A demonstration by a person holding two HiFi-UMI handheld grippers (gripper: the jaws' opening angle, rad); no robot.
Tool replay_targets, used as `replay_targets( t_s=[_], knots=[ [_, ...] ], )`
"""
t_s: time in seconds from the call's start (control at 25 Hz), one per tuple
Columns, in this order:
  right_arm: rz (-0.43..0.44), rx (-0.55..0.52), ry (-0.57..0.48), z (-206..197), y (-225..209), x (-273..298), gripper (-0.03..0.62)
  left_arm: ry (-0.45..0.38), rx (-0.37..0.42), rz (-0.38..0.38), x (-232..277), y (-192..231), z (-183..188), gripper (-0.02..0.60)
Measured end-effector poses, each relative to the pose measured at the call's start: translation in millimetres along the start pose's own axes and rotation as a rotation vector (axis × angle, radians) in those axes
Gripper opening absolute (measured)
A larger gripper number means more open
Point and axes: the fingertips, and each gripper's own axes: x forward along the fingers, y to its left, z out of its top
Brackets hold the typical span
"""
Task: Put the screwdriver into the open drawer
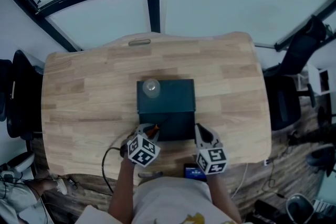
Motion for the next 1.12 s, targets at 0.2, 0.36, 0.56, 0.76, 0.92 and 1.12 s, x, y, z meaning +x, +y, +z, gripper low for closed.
replay_targets(
  t_s=[0.2,0.36,0.56,0.76,0.92,1.12],
  knots=[
    [0.001,0.006,0.007,0,0,-1,-0.002,0.032,0.019,-0.003,2,0,-2,0.075],
    [-0.008,0.018,-0.001,-3,-3,-1,-0.002,0.049,0.018,-0.004,4,0,-3,0.075],
    [-0.002,0.007,0.003,-1,0,-2,-0.002,0.079,0.012,-0.01,6,-1,-6,0.074],
    [0.007,0.004,0.011,-3,4,-1,-0.002,0.123,0.021,-0.021,8,-2,-8,0.074],
    [-0.001,0.014,0.012,-8,0,-1,-0.002,0.155,0.045,-0.022,10,-4,-10,0.074],
    [-0.002,0.018,0.014,-7,-2,-1,-0.002,0.183,0.028,-0.031,11,-3,-11,0.074]
  ],
)
